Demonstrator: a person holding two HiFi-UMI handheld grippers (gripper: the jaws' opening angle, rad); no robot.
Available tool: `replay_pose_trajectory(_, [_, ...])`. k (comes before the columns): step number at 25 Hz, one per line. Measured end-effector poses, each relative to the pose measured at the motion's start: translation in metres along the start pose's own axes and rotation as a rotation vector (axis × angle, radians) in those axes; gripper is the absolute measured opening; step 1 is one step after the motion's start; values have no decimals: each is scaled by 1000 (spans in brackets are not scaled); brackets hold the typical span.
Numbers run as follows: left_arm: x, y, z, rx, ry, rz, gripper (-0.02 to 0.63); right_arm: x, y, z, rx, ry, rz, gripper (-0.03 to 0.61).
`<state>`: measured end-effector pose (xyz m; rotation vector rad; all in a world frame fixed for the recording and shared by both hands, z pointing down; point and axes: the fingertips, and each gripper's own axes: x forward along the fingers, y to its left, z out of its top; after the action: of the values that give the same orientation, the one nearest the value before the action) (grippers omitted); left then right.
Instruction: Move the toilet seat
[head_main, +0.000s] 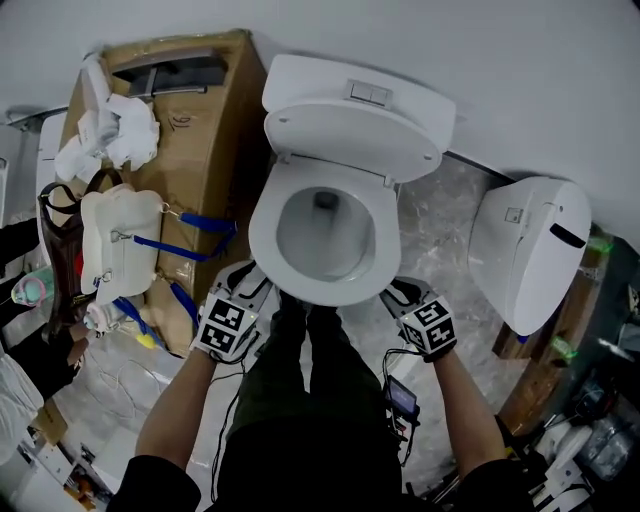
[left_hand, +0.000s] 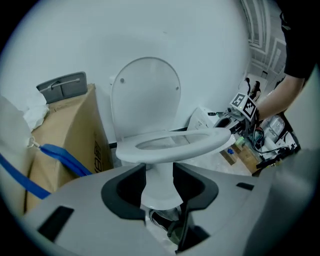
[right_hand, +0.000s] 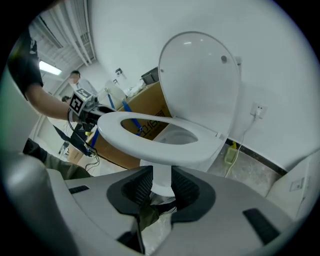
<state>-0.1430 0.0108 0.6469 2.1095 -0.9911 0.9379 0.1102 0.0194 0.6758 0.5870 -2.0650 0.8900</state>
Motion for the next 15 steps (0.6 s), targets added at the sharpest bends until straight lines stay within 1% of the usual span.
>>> replay_pose_trajectory(4, [-7, 4, 25, 6, -20, 9, 178, -21, 8, 19, -27, -34, -37, 130])
replay_pose_trajectory(9, [-12, 9, 55, -21, -52, 16, 178, -54, 22, 46, 18, -127, -63, 130])
replay_pose_trajectory(15, [-17, 16, 81, -25, -77, 34, 176, -90, 45, 98, -84, -244, -150, 130])
